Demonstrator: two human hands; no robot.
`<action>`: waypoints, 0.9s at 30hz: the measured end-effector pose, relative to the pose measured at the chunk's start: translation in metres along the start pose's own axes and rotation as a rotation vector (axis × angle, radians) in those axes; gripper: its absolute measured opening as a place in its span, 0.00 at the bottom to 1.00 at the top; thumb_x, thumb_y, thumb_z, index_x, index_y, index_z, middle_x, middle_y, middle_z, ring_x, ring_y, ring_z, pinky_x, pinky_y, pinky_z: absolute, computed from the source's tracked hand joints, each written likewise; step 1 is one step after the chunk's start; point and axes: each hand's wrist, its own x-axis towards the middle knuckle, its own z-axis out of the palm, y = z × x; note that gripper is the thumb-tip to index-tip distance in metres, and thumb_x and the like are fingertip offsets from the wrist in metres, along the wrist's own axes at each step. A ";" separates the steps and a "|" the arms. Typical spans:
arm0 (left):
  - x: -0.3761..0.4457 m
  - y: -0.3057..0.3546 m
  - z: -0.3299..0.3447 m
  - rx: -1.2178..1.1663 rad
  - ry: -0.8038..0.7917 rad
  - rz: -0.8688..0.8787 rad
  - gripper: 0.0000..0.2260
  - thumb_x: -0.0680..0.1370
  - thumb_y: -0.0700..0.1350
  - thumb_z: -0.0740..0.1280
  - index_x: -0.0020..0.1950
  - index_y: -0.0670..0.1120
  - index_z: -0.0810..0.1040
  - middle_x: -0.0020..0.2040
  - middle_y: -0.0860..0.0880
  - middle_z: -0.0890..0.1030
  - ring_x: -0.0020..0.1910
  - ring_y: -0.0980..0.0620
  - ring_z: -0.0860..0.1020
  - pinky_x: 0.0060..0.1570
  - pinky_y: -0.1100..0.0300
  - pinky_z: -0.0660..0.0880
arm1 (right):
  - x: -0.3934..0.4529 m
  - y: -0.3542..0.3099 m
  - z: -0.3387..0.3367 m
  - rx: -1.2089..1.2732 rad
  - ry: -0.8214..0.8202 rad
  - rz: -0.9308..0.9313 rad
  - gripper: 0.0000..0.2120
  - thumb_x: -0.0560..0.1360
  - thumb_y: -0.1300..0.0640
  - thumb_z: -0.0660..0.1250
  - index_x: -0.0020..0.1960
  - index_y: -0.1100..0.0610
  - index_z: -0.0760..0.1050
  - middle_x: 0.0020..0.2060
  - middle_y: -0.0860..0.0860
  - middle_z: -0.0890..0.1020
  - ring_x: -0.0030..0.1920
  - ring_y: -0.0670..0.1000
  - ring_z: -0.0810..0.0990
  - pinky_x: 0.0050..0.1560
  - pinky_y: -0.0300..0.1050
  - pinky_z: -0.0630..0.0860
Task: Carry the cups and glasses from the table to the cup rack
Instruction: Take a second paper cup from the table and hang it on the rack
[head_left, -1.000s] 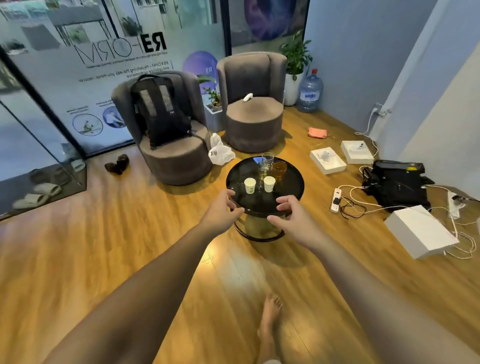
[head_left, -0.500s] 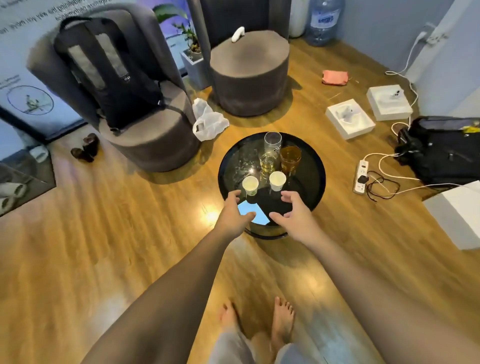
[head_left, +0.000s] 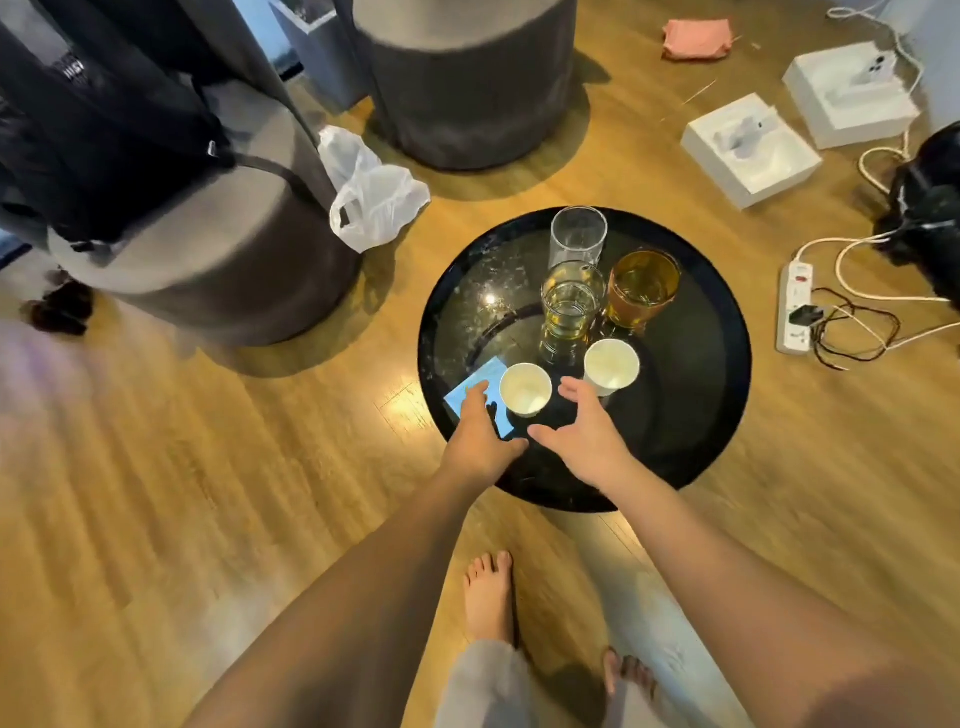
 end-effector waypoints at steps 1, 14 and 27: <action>0.010 -0.003 0.003 0.001 -0.011 0.010 0.45 0.71 0.46 0.78 0.79 0.56 0.53 0.76 0.52 0.67 0.71 0.48 0.73 0.68 0.46 0.73 | 0.013 0.002 0.006 0.008 -0.009 -0.007 0.43 0.72 0.55 0.77 0.78 0.49 0.55 0.76 0.47 0.65 0.72 0.53 0.70 0.71 0.52 0.68; -0.010 0.127 -0.049 -0.253 0.056 0.286 0.29 0.72 0.54 0.75 0.68 0.56 0.64 0.63 0.55 0.77 0.63 0.54 0.77 0.63 0.48 0.78 | -0.015 -0.122 -0.038 0.042 0.223 -0.278 0.32 0.72 0.43 0.75 0.71 0.49 0.67 0.63 0.46 0.73 0.64 0.46 0.72 0.65 0.48 0.74; -0.205 0.438 -0.144 -0.410 0.087 0.701 0.24 0.81 0.50 0.67 0.73 0.49 0.63 0.65 0.48 0.76 0.64 0.49 0.77 0.49 0.61 0.82 | -0.230 -0.356 -0.258 -0.021 0.461 -0.601 0.33 0.75 0.41 0.70 0.73 0.50 0.61 0.69 0.50 0.72 0.68 0.51 0.72 0.61 0.47 0.75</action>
